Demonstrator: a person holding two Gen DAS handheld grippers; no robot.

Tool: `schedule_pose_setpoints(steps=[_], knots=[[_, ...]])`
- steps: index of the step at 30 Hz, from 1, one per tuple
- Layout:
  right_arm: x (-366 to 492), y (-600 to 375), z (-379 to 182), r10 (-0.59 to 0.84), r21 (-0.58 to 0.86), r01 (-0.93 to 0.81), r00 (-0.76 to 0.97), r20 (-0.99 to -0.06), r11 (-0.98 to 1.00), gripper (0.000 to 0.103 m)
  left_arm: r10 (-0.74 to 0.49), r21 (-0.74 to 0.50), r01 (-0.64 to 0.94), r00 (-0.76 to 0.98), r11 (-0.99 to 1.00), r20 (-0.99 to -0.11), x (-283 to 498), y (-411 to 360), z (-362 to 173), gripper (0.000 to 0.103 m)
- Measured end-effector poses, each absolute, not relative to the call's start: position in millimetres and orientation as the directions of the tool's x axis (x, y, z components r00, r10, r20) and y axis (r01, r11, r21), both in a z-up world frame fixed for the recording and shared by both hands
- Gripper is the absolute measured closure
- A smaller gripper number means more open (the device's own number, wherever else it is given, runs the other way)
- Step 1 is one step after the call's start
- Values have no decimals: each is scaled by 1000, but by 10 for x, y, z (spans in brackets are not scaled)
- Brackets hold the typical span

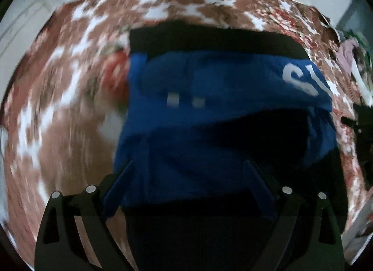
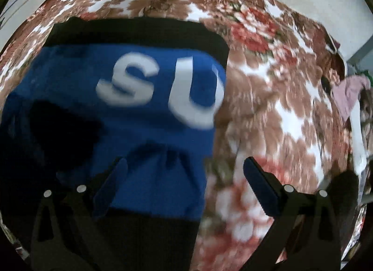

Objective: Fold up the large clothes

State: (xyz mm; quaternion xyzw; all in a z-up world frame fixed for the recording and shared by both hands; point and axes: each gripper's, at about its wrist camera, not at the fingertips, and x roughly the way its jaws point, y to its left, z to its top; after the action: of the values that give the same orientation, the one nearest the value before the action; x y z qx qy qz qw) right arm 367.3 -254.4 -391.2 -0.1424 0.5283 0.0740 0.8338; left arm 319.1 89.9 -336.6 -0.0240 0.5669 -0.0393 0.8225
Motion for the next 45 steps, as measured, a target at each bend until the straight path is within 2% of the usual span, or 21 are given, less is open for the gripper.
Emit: schedule_pose_setpoints(steps=[4,13,17,21,24,25,26,27,28,31,35,37,40,45], knots=[[3255,-2663,-4053,5,-116,-278,400,-917,954,5,-82,-104,-58,305,993,-949,2653,1045,-3544,11],[2214,-3132,-4366,13,-64,-260,284,-959,964,5,7,-38,-189,231,981,-973,1305,1163,-3628,11],[1804,-3350,-4437,68,9,-252,227,-971,968,5,-35,-77,-205,201,976,-979,903,1209,-3694,13],[1497,-3501,-4656,93,64,-190,147,-985,980,5,-77,-104,-173,158,979,-984,744,1177,-3916,18],[1377,-3481,-4805,148,132,-152,104,-983,980,5,-127,-156,-173,168,973,-978,688,1136,-4025,19],[1355,-3441,-4833,174,158,-154,100,-980,975,5,-150,-180,-174,169,968,-974,692,1134,-4055,23],[1343,-3398,-4853,188,172,-160,94,-978,972,7,-185,-216,-183,175,959,-967,698,1139,-4073,32],[1337,-3365,-4862,202,186,-164,88,-975,969,16,-224,-260,-197,188,945,-956,707,1151,-4072,35],[1333,-3342,-4860,221,205,-164,85,-971,965,19,-274,-316,-209,207,925,-939,726,1161,-4050,39],[1319,-3263,-4831,328,316,-151,62,-943,937,22,-330,-374,-173,235,911,-914,774,1128,-3952,36],[1287,-3140,-4811,307,293,-179,58,-950,939,20,-326,-361,-158,207,919,-922,816,1164,-4007,31],[1289,-3166,-4856,303,292,-152,54,-952,944,20,-275,-307,-194,174,932,-945,838,1227,-4123,30],[1295,-3287,-4958,350,348,-62,37,-936,936,20,-300,-340,-241,187,909,-935,824,1290,-4162,29],[1329,-3222,-5019,349,346,-79,19,-937,935,21,-351,-387,-186,199,903,-915,865,1129,-4084,39]])
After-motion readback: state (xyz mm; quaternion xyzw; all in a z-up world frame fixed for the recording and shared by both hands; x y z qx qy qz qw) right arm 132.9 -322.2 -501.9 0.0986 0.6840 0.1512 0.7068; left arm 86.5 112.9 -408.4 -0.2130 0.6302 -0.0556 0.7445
